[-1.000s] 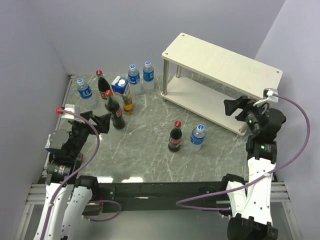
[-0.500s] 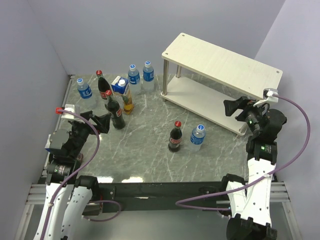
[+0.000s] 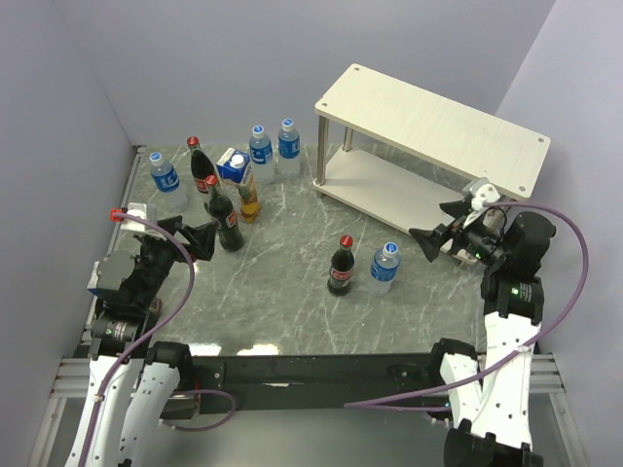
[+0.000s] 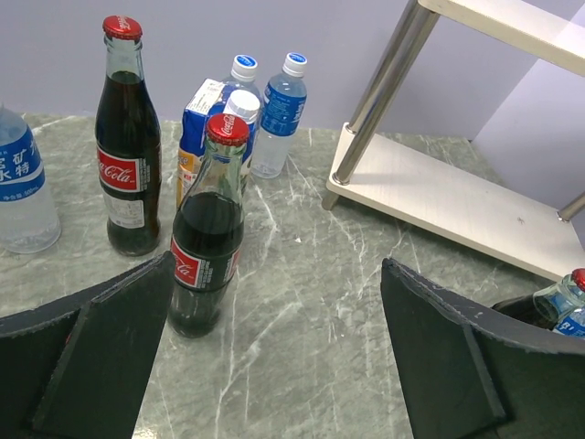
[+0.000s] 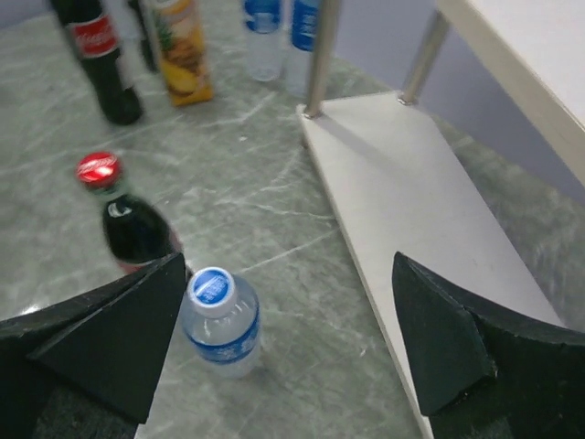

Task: Place and organize the beverage onto the shelf
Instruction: Pick up the drink from the center of the board.

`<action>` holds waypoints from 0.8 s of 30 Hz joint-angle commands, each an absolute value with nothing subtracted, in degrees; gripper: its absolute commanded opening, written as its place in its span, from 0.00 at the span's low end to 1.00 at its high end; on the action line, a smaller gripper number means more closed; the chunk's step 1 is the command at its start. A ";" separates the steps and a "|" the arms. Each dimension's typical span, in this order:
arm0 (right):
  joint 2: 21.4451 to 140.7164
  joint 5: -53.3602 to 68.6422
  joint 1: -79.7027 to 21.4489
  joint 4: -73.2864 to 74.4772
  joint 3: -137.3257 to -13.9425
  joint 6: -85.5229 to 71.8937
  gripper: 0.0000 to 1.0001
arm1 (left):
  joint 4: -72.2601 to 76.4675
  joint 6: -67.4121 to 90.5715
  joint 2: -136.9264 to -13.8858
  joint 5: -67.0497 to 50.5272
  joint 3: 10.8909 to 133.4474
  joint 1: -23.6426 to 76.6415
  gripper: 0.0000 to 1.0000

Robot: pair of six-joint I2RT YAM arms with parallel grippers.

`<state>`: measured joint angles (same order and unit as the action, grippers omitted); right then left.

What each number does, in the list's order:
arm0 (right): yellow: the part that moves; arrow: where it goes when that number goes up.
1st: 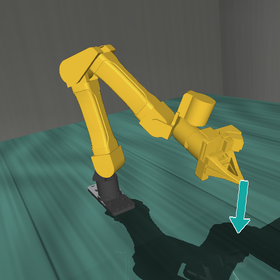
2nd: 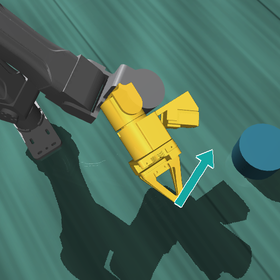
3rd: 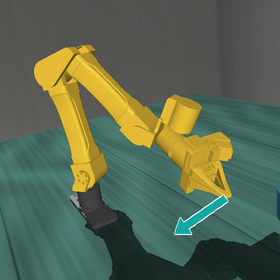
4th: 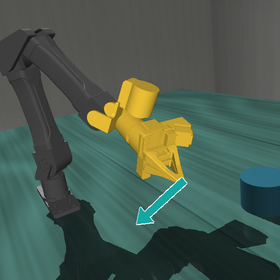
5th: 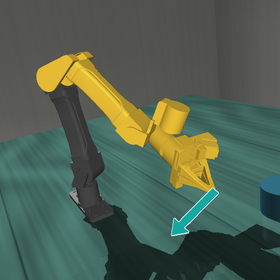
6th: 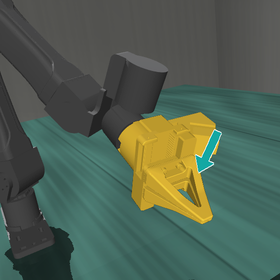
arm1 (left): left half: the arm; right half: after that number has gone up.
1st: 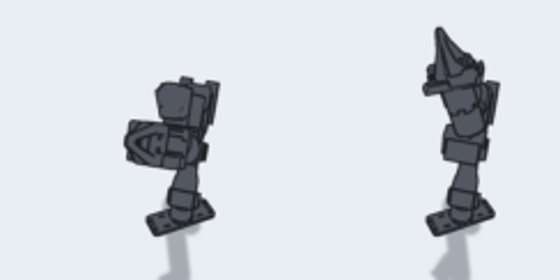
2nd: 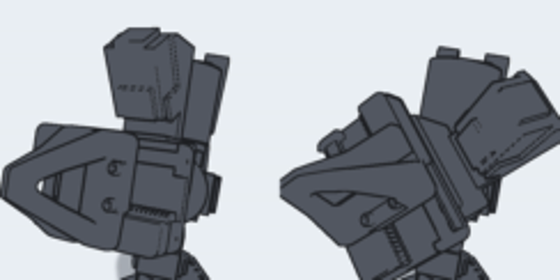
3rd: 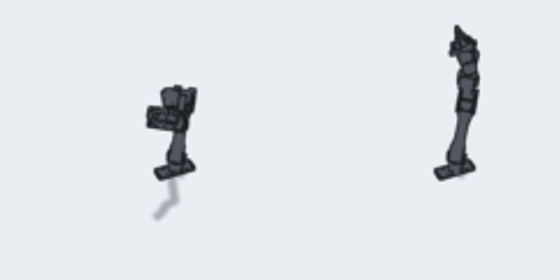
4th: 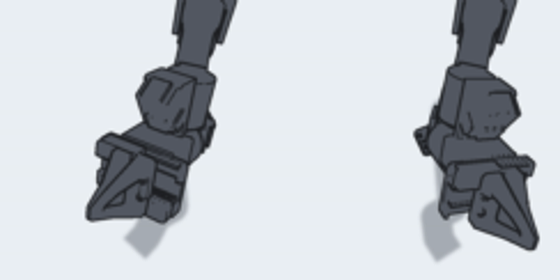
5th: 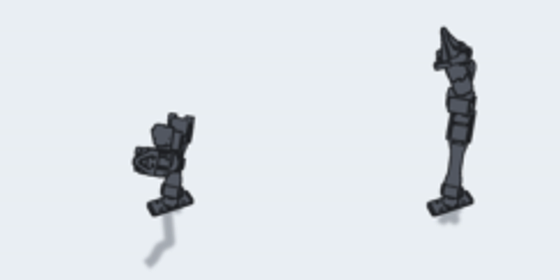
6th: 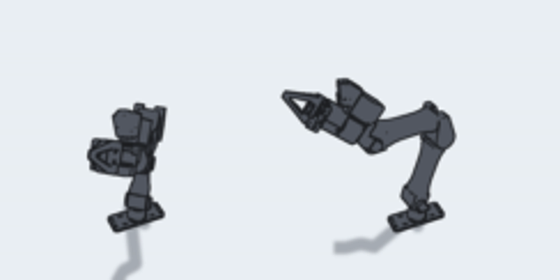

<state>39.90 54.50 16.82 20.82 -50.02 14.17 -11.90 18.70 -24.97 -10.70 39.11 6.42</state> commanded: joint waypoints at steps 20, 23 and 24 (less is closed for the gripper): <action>63.36 52.12 -17.92 37.53 -66.35 35.60 0.99 | -10.63 17.49 -25.31 -11.34 40.52 6.68 0.99; 65.56 50.45 -20.65 35.78 -66.71 34.54 0.97 | -10.55 17.40 -25.40 -11.16 40.52 6.68 0.99; 66.26 50.28 -21.09 35.77 -66.80 34.54 0.96 | -10.63 17.40 -25.40 -11.16 40.52 6.68 0.99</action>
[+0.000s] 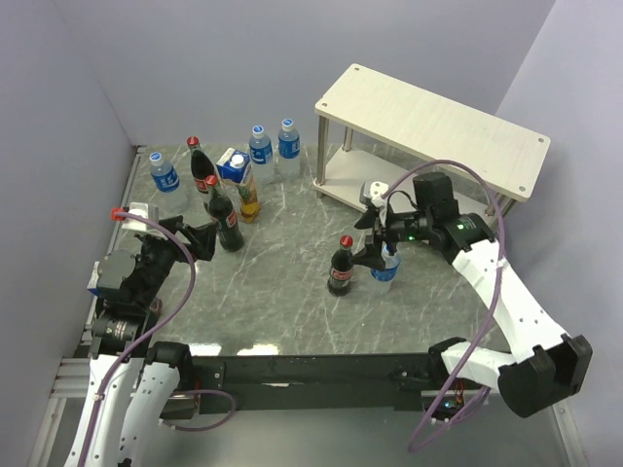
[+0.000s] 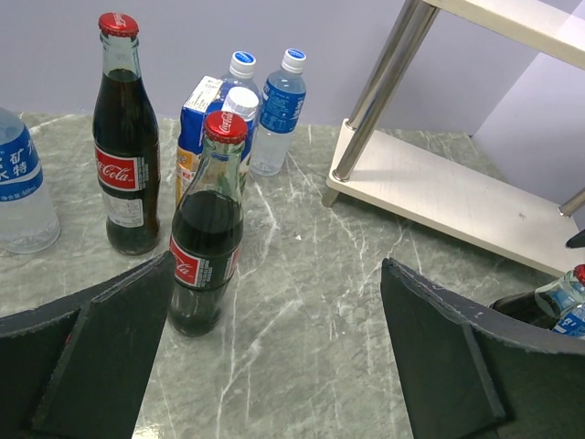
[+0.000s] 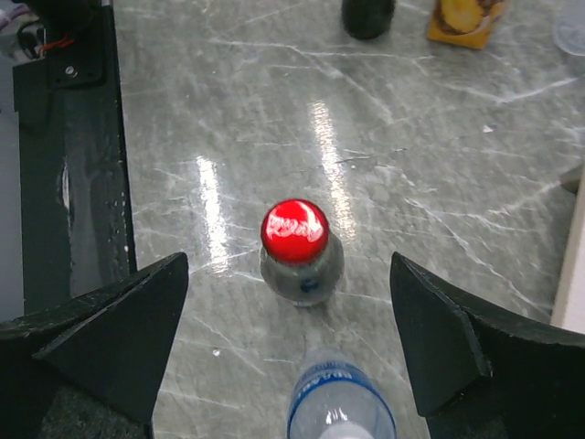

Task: Place and organize the beverage onto the shelf
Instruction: Pick up the drink from the center of the board.

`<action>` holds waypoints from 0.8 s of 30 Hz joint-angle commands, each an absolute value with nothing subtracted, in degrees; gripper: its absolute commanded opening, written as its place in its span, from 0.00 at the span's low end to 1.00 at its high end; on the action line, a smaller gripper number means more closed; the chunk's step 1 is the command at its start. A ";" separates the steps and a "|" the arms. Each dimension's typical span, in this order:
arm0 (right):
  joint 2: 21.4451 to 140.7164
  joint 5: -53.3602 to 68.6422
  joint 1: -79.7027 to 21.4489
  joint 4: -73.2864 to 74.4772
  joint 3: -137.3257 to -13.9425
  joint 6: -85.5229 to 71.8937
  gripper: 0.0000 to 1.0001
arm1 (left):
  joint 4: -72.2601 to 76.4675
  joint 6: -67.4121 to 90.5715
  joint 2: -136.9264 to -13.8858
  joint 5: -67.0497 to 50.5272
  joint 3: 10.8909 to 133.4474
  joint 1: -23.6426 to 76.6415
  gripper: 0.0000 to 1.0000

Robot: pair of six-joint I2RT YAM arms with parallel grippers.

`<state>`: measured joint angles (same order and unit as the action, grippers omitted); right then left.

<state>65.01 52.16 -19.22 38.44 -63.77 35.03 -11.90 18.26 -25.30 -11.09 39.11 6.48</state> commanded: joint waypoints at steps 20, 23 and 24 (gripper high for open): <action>74.00 47.90 -27.16 32.00 -68.12 31.20 0.73 | -10.81 17.23 -25.31 -11.43 40.78 6.68 0.99; 73.04 47.29 -27.16 30.59 -66.54 30.50 0.72 | -10.81 17.31 -25.14 -11.60 40.78 6.68 1.00; 72.69 47.11 -27.25 30.15 -66.19 30.06 0.71 | -10.81 17.31 -25.14 -11.51 40.78 6.68 0.99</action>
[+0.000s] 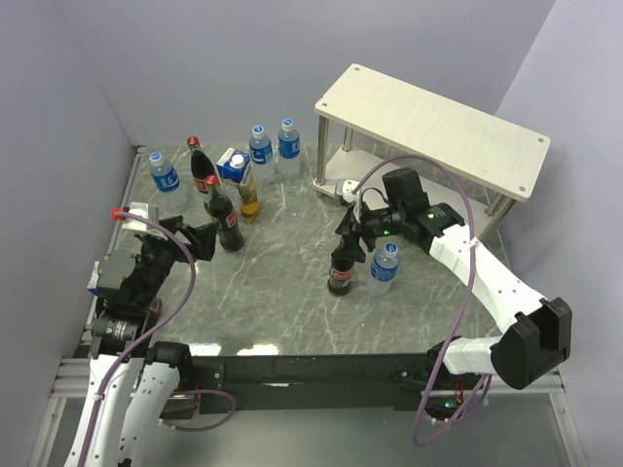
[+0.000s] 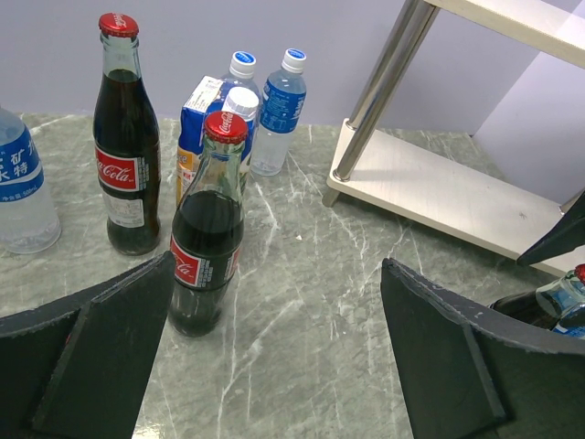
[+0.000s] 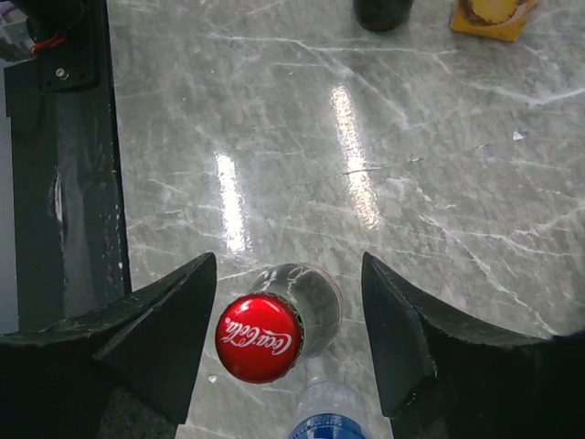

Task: Place and organize the beverage onto the shelf
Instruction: Pick up the drink from the center of the board.

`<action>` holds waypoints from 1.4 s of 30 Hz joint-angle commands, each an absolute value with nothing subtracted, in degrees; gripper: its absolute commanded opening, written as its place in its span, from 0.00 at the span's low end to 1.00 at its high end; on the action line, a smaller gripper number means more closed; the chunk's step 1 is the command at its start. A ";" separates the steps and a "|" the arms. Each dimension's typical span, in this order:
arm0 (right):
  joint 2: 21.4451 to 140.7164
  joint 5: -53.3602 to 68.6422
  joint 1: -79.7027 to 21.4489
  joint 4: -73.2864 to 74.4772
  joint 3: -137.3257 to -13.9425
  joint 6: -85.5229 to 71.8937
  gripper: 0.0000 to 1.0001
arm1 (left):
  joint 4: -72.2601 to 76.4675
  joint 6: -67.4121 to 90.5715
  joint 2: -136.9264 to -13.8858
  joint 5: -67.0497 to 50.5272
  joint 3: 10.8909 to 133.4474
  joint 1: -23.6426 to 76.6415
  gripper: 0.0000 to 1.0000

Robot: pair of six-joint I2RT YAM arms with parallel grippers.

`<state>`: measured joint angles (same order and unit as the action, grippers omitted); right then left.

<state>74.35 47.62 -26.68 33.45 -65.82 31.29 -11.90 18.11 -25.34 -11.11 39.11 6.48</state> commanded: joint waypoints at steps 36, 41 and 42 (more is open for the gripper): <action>68.56 40.79 -27.86 30.85 -66.08 29.89 0.00 | -10.90 17.23 -25.14 -11.16 40.69 6.68 0.99; 67.42 38.41 -27.95 31.90 -70.13 27.69 0.00 | -10.99 17.23 -25.22 -11.16 40.78 6.68 1.00; 67.33 37.63 -27.86 31.73 -70.75 26.73 0.00 | -10.99 17.23 -25.05 -11.25 40.78 6.68 0.99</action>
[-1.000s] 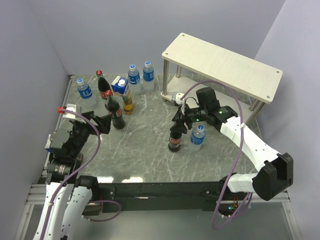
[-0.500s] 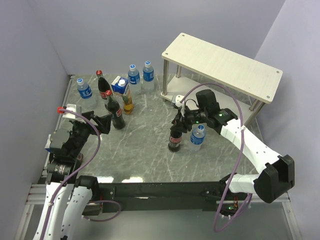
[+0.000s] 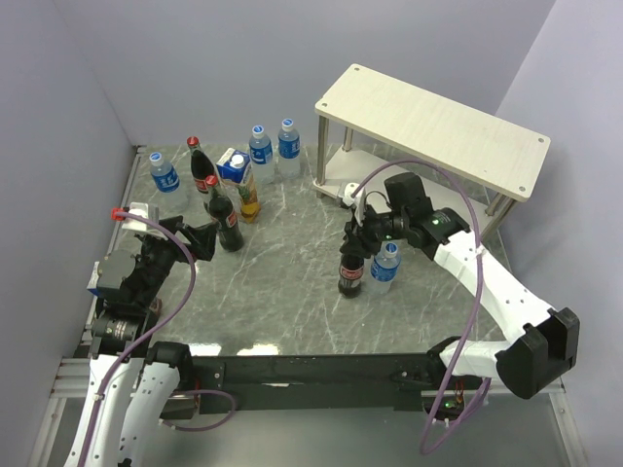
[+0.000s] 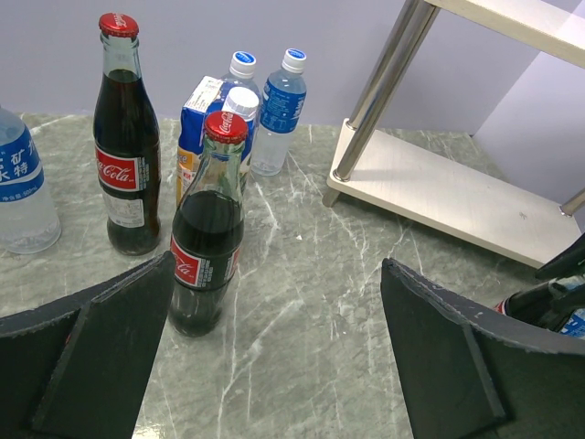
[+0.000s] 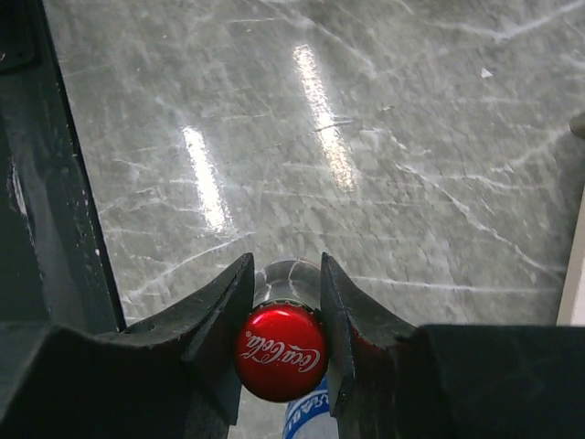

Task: Place and organize the beverage onto the shelf
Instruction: Pick up the drink from the center of the board.

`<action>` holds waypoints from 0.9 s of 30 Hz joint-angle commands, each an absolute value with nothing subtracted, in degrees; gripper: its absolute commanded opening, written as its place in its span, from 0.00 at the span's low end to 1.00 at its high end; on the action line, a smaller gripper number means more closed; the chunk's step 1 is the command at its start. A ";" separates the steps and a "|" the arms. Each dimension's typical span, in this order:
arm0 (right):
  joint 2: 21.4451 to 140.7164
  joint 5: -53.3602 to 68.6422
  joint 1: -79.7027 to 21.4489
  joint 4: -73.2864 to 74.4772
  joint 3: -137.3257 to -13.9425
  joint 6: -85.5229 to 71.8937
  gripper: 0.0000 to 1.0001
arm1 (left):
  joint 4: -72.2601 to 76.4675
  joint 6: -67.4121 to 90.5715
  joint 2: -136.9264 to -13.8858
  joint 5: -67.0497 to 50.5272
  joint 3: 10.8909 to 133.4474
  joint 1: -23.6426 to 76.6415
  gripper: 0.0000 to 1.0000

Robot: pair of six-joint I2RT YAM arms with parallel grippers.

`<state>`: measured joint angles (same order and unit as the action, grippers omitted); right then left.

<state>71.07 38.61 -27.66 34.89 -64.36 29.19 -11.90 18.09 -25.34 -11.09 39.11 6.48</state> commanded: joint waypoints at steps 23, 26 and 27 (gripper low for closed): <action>63.63 24.53 -27.60 33.57 -88.14 19.95 0.00 | -10.90 17.14 -24.78 -11.25 40.78 6.68 1.00; 64.33 21.54 -26.72 35.06 -94.37 19.95 0.00 | -11.07 17.14 -24.79 -11.08 40.87 6.68 1.00; 64.60 21.01 -26.46 35.50 -95.70 19.86 0.00 | -10.99 17.14 -24.70 -11.16 40.78 6.68 0.99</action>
